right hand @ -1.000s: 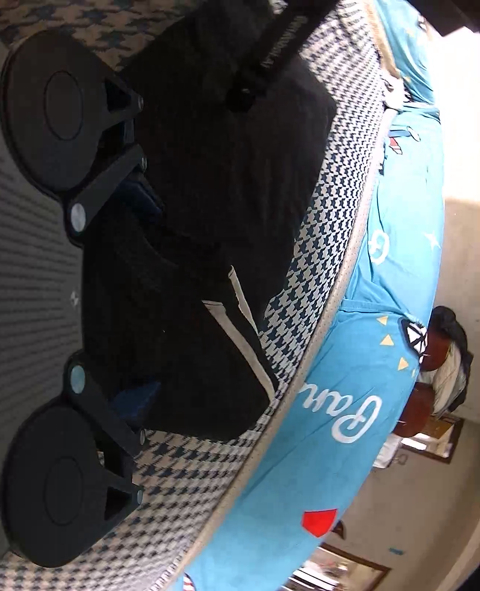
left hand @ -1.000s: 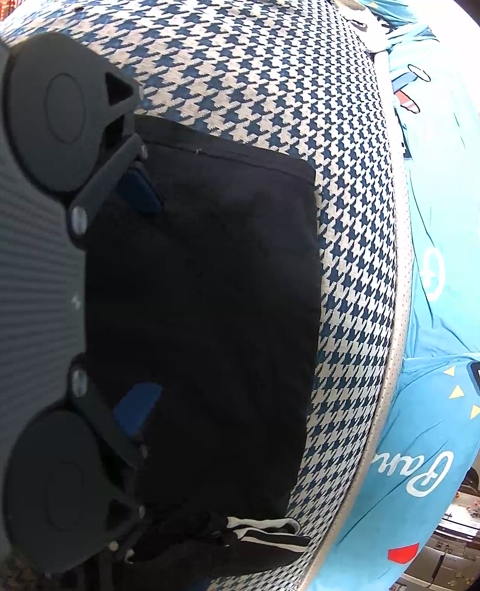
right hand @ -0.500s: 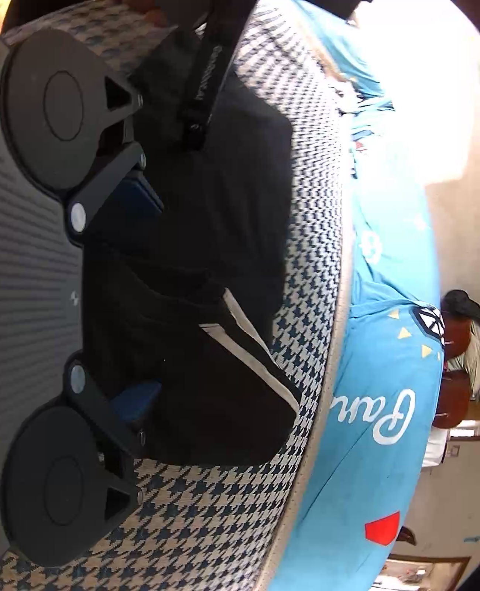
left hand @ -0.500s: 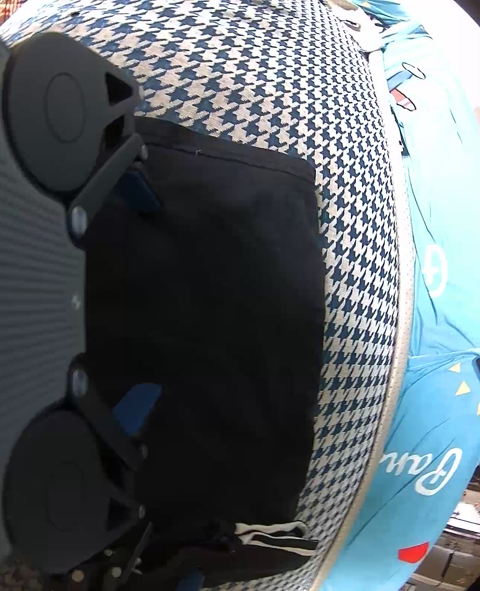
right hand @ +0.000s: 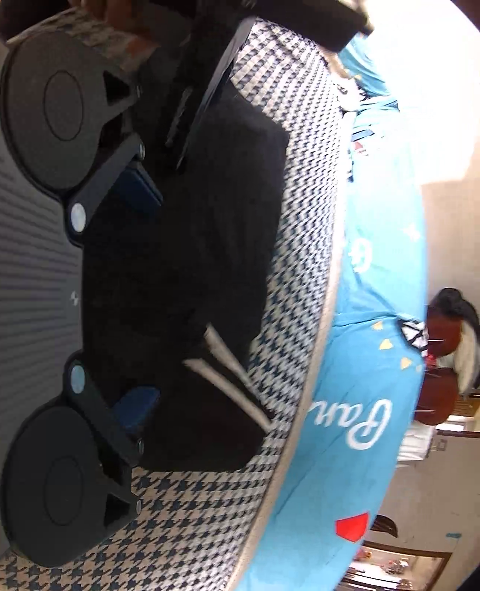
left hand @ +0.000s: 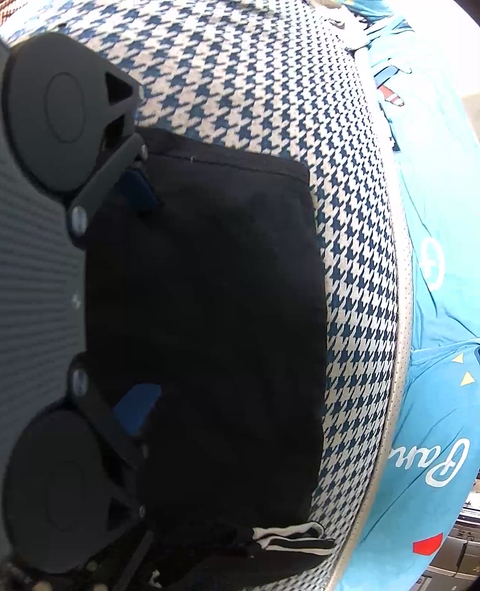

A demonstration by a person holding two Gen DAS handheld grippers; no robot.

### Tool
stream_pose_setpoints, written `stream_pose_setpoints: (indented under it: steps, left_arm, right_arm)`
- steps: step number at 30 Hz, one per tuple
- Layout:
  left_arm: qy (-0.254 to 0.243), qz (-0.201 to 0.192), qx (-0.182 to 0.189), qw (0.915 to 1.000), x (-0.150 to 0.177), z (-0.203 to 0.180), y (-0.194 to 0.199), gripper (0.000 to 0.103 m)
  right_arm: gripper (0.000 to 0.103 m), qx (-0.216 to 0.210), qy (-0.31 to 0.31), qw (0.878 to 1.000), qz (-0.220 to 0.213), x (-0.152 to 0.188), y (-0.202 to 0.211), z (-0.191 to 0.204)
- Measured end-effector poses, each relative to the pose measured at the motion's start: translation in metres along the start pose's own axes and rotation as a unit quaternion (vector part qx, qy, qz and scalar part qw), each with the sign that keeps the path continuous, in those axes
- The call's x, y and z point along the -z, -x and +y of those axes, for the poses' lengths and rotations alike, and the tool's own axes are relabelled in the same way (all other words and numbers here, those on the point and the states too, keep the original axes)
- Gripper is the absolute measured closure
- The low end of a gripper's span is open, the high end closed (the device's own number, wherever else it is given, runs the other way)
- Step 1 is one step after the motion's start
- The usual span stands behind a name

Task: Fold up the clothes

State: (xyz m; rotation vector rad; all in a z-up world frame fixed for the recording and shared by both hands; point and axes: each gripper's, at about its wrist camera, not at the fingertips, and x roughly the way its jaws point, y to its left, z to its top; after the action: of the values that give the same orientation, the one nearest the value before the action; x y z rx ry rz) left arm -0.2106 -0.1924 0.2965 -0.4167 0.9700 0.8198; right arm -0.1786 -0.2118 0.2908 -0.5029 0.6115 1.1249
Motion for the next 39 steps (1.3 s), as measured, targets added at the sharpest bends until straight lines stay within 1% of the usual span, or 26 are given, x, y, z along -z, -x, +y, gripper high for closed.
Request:
stream_pose_setpoints:
  steps: [5,11,14,16,20,23,26,28,30,32,34,36,39]
  left_arm:
    - [0.011,0.002,-0.006,0.9999,-0.003,0.015,-0.001,0.000]
    - [0.040,0.008,-0.028,0.9988,-0.011,0.047,-0.007,0.000]
    - [0.067,0.020,-0.015,0.9974,-0.012,0.064,-0.012,0.000]
    - [0.080,0.021,-0.006,0.9966,-0.012,0.073,-0.013,0.000]
    - [0.084,0.020,-0.025,0.9959,-0.013,0.086,-0.014,0.000]
    - [0.100,0.022,-0.026,0.9944,-0.014,0.100,-0.015,0.000]
    - [0.115,0.024,-0.037,0.9924,-0.016,0.112,-0.017,0.000]
    - [0.127,0.025,-0.037,0.9908,-0.018,0.120,-0.017,0.000]
    - [0.137,0.026,-0.033,0.9896,-0.019,0.126,-0.017,0.000]
    - [0.144,0.026,-0.026,0.9888,-0.021,0.132,-0.018,0.000]
    - [0.144,0.027,-0.016,0.9891,-0.019,0.136,-0.015,0.000]
    - [0.143,0.028,-0.006,0.9893,-0.017,0.140,-0.012,0.000]
    - [0.141,0.033,0.018,0.9893,-0.019,0.147,-0.012,0.000]
  right_arm:
    - [0.000,-0.011,0.017,1.000,-0.006,0.002,0.010,0.022]
    - [0.000,-0.063,0.017,0.998,-0.005,0.001,0.009,0.039]
    - [0.000,-0.074,0.031,0.997,-0.006,0.000,0.008,0.047]
    - [0.000,-0.080,0.040,0.996,-0.007,-0.001,0.007,0.053]
    - [0.000,-0.094,0.056,0.994,-0.011,-0.002,0.005,0.066]
    - [0.000,-0.114,0.070,0.991,-0.008,-0.001,0.003,0.077]
    - [0.000,-0.128,0.091,0.988,-0.013,0.001,0.002,0.090]
    - [0.005,-0.124,0.114,0.985,-0.024,0.002,0.002,0.099]
    - [0.012,-0.128,0.134,0.982,-0.032,0.005,0.002,0.107]
    - [0.017,-0.135,0.142,0.980,-0.034,0.006,0.002,0.114]
    - [0.025,-0.142,0.149,0.978,-0.035,0.008,0.000,0.119]
    - [0.038,-0.150,0.158,0.975,-0.034,0.008,-0.002,0.126]
    - [0.047,-0.164,0.175,0.970,-0.032,0.009,-0.004,0.136]
